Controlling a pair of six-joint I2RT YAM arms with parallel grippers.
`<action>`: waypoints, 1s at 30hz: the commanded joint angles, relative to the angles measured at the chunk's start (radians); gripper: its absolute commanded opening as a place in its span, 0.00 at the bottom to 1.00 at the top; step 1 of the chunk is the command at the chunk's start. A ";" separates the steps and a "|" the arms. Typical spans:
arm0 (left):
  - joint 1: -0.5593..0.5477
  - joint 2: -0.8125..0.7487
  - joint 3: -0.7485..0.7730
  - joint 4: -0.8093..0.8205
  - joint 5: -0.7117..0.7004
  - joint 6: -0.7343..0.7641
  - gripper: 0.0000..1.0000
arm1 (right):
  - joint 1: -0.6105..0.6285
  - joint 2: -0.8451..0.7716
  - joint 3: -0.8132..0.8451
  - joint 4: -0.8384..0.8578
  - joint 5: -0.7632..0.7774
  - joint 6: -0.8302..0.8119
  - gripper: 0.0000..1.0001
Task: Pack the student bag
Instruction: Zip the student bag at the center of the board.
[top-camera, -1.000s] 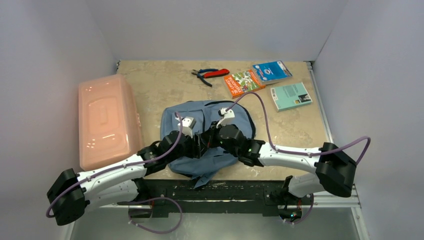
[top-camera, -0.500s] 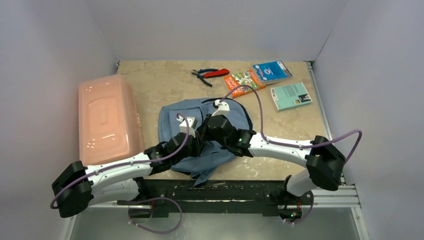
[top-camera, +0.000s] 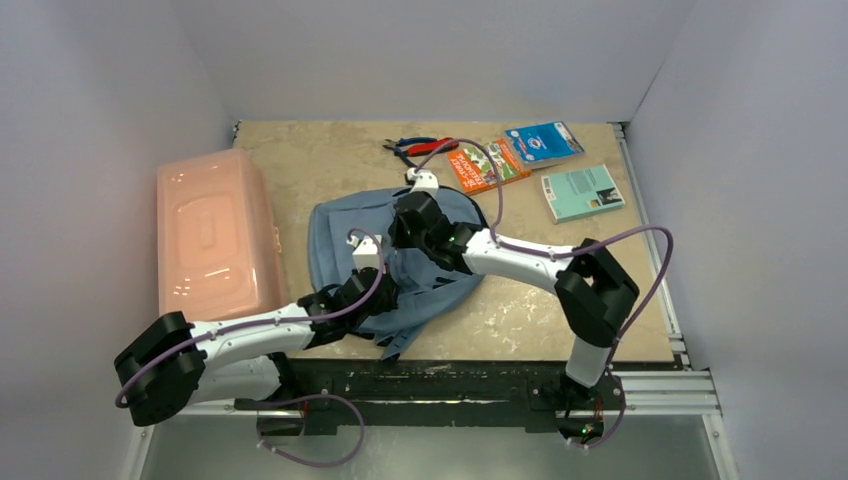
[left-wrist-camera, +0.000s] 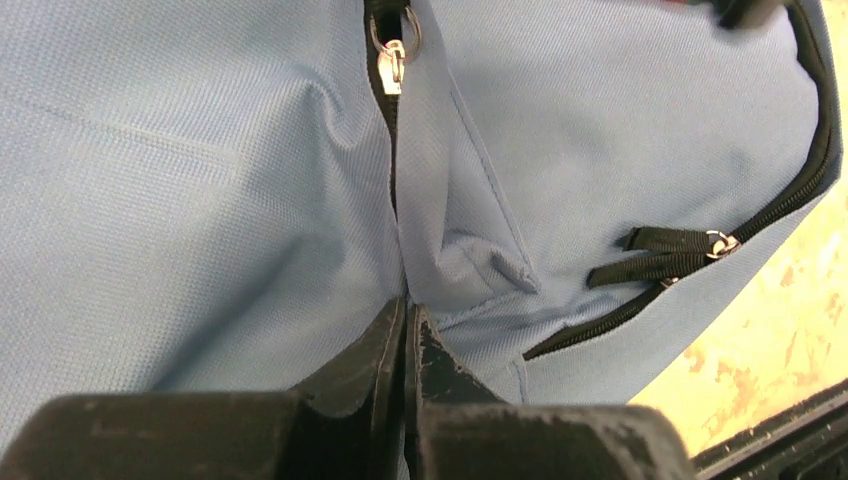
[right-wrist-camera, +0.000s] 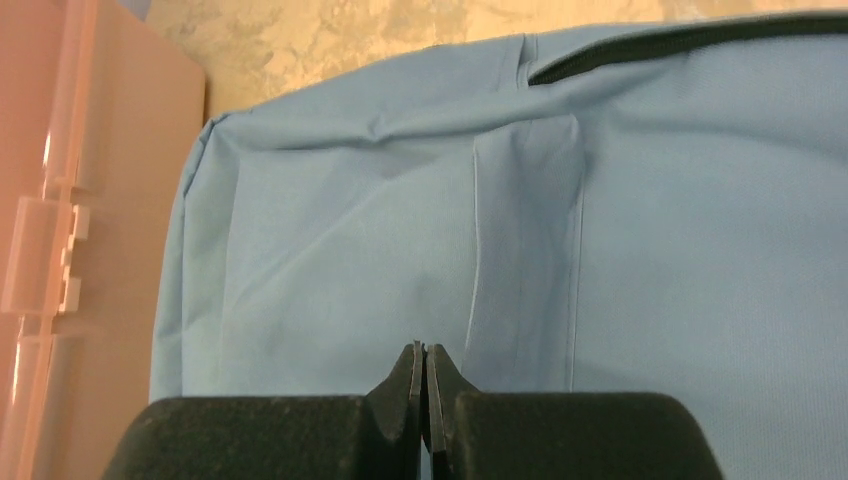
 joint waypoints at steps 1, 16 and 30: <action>-0.017 0.028 -0.068 -0.159 0.104 -0.009 0.00 | -0.115 0.046 0.245 0.275 0.039 -0.107 0.00; -0.017 0.005 -0.102 -0.107 0.142 0.023 0.00 | -0.218 0.463 0.696 0.499 -0.135 -0.484 0.00; 0.276 -0.115 0.223 -0.215 0.317 0.070 0.58 | -0.216 0.063 0.238 0.262 -0.152 -0.031 0.00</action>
